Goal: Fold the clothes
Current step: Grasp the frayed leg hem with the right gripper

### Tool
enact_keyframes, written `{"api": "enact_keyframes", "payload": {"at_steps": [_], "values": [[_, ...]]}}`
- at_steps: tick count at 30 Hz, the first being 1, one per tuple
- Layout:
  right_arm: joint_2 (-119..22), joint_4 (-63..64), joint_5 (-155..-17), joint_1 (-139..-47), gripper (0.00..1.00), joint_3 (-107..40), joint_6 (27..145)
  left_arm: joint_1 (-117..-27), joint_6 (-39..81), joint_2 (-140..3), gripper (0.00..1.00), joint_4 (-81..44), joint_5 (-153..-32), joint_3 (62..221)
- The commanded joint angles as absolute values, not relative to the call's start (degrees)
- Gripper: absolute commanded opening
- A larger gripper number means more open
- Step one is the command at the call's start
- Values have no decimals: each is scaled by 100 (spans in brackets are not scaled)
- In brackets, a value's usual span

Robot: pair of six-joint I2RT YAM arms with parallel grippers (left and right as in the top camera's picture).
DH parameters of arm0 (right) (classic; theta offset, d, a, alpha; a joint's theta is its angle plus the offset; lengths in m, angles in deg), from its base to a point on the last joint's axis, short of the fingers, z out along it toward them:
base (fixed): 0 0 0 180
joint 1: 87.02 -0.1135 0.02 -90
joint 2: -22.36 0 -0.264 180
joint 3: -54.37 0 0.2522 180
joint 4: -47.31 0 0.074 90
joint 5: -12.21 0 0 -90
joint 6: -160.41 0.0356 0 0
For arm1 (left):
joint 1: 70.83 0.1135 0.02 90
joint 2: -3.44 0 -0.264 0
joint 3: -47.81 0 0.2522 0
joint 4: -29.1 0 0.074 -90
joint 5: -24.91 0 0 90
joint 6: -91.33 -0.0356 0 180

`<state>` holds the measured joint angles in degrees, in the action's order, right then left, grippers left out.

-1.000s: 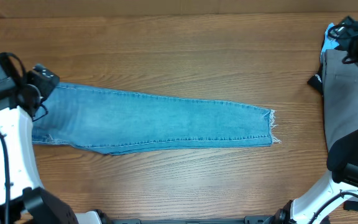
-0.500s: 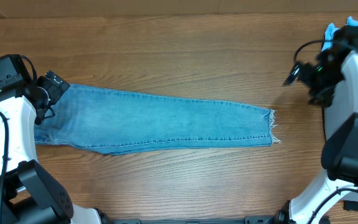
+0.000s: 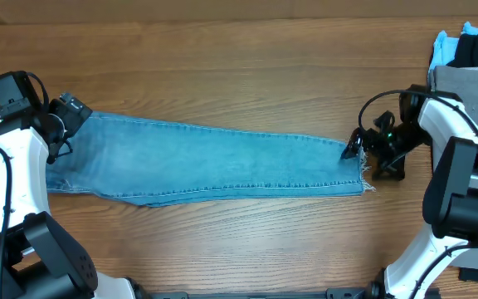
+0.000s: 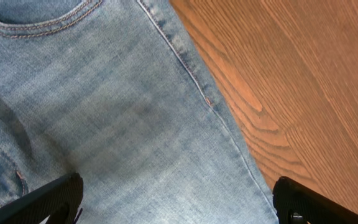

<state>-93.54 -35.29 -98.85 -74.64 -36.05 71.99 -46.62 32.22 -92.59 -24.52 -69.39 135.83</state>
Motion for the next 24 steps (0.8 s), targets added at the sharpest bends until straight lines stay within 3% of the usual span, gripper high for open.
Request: {"api": "enact_keyframes", "payload": {"at_steps": [1, 8, 10, 13, 18, 24], "values": [[-9330, -3462, -10151, -7483, 100, -3367, 6974, -4660, 3156, -9287, 100, -2406, -6961, 13629], [-9330, -2808, -10259, -7654, 97, -2742, 7025, -4660, 3156, -9287, 100, -2384, -6961, 13629], [-9330, -2644, -10307, -7713, 85, -2641, 7118, -4660, 3156, -9287, 100, -2380, -6961, 13629], [-9330, -2467, -10322, -7765, 57, -2613, 7468, -4660, 3156, -9287, 100, -2353, -6961, 13629], [-9330, -2308, -10318, -7807, 49, -2613, 7647, -4660, 3154, -9287, 100, -2360, -6959, 13629], [-9328, -2314, -10112, -7787, 13, -2652, 7835, -4660, 3154, -9287, 100, -2358, -6959, 13629]]}}
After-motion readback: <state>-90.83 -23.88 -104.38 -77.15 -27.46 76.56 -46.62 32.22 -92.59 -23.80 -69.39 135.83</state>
